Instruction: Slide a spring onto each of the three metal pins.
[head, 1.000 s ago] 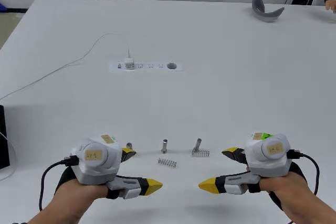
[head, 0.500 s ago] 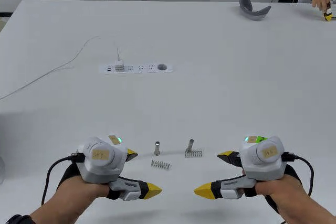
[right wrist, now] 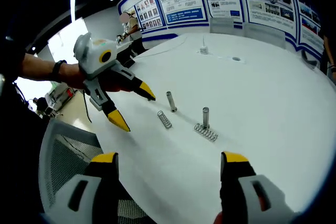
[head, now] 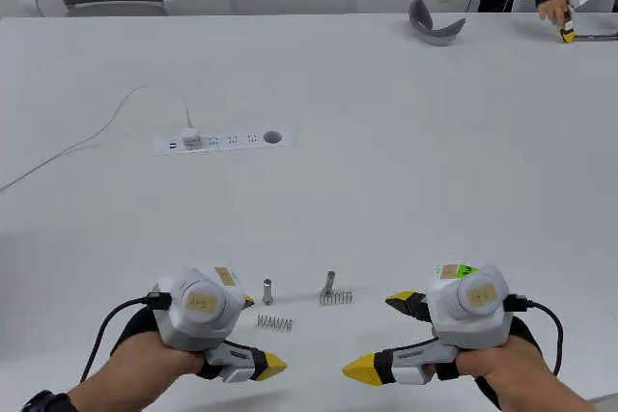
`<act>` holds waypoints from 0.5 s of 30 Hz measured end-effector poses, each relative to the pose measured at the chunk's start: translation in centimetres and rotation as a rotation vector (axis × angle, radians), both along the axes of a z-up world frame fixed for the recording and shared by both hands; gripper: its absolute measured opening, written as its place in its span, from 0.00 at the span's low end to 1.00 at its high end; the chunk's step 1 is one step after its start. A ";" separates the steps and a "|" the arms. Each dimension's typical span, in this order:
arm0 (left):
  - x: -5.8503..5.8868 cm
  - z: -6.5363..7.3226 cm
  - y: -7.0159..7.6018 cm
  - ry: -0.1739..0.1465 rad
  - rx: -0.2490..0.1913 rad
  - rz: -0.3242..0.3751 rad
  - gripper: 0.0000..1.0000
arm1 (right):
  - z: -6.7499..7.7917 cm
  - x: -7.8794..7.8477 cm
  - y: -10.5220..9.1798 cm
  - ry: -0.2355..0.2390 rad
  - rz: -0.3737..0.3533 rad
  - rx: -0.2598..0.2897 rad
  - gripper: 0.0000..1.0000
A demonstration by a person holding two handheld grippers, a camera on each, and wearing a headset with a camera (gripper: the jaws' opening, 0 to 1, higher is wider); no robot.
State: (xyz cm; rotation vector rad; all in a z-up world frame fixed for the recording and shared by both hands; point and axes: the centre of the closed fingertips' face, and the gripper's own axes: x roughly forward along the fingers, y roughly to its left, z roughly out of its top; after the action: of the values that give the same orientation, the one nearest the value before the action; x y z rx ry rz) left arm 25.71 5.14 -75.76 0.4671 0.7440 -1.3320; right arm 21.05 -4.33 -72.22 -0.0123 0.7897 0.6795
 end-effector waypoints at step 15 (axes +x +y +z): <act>0.9 -3.3 -0.6 0.050 0.028 0.055 0.43 | -0.3 -0.9 -1.0 0.012 -0.032 -0.001 0.81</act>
State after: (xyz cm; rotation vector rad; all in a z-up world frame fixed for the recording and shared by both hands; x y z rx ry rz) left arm 26.61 4.52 -79.04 0.4335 0.8126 -1.2869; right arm 20.11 -5.37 -72.48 0.0037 0.8006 0.6496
